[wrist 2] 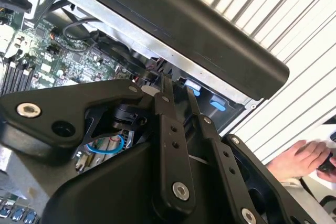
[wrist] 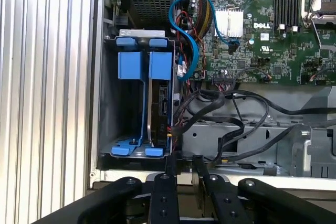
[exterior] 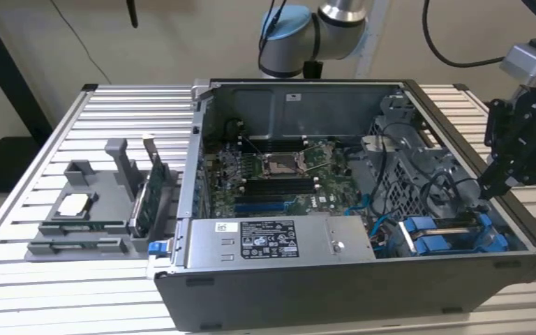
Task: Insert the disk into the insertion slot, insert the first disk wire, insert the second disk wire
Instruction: 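Insert the second disk wire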
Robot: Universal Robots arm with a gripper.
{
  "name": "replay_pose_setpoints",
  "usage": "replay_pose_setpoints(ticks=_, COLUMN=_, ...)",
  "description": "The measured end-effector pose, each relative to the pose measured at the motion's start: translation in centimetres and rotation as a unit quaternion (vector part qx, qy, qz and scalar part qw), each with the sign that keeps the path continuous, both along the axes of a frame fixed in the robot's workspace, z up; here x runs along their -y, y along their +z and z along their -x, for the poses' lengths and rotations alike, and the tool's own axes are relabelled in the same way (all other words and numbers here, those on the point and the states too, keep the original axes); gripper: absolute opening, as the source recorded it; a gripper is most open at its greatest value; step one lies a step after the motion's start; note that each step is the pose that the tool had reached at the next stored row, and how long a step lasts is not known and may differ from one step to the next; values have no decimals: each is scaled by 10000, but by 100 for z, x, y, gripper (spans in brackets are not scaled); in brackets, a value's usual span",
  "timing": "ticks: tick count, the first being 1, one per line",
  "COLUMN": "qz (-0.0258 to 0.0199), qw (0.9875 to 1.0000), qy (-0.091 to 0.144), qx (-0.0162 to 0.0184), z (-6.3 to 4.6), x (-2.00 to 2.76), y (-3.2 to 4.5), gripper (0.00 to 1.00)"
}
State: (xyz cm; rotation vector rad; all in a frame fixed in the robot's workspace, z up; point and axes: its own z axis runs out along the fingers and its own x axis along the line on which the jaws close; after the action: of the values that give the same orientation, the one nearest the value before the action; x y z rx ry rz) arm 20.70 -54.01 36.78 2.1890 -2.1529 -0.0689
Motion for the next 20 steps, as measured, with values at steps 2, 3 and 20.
replay_pose_setpoints(ticks=2, qz=0, qw=10000, qy=0, qx=0, z=0, x=0, y=0, gripper=27)
replay_pose_setpoints(ticks=3, qz=0, qw=10000, qy=0, qx=0, z=0, x=0, y=0, gripper=27)
replay_pose_setpoints(ticks=20, qz=-5, qw=9994, qy=0, qx=-341, z=-79, x=37, y=-18, gripper=27)
